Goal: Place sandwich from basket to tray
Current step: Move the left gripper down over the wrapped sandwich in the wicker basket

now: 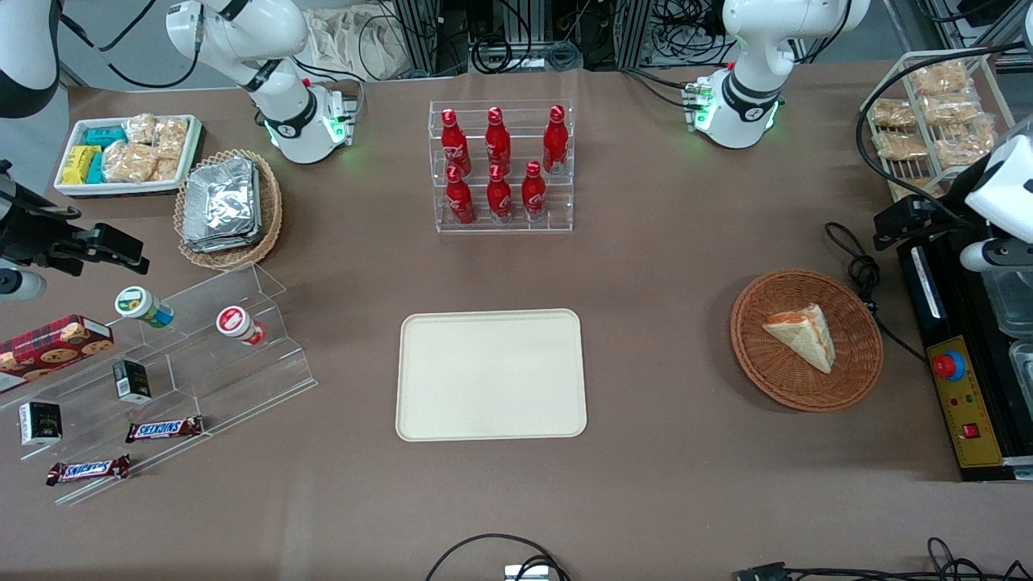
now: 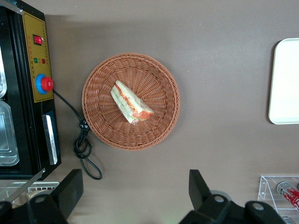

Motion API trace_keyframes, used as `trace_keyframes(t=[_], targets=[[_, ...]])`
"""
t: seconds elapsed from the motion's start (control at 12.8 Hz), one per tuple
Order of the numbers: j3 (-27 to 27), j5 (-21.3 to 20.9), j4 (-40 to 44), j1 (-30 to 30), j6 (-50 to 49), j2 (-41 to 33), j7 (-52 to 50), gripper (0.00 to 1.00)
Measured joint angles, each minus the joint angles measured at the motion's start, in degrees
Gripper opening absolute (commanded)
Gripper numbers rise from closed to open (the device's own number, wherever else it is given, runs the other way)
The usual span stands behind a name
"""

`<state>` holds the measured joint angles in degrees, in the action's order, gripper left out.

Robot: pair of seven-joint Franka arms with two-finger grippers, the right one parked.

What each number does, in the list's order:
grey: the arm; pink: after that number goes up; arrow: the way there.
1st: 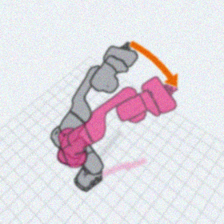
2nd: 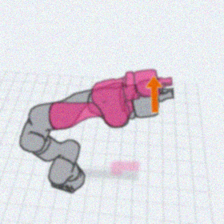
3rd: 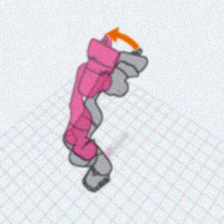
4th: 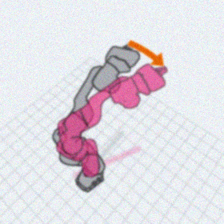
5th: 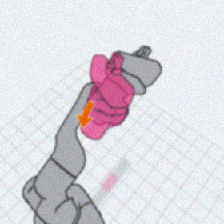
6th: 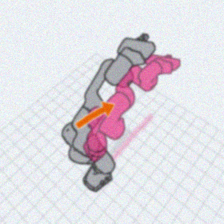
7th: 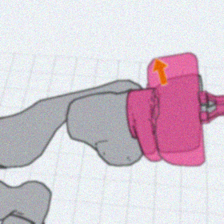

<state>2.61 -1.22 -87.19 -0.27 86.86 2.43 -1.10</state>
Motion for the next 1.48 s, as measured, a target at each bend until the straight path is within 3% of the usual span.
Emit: trace_keyframes(t=[0.62, 1.48], targets=[[-0.2, -0.1, -1.4, -0.1, 0.1, 1.3, -0.6, 1.00], [-1.4, -0.1, -28.6, -1.9, 29.1, -0.1, -21.6, 1.00]])
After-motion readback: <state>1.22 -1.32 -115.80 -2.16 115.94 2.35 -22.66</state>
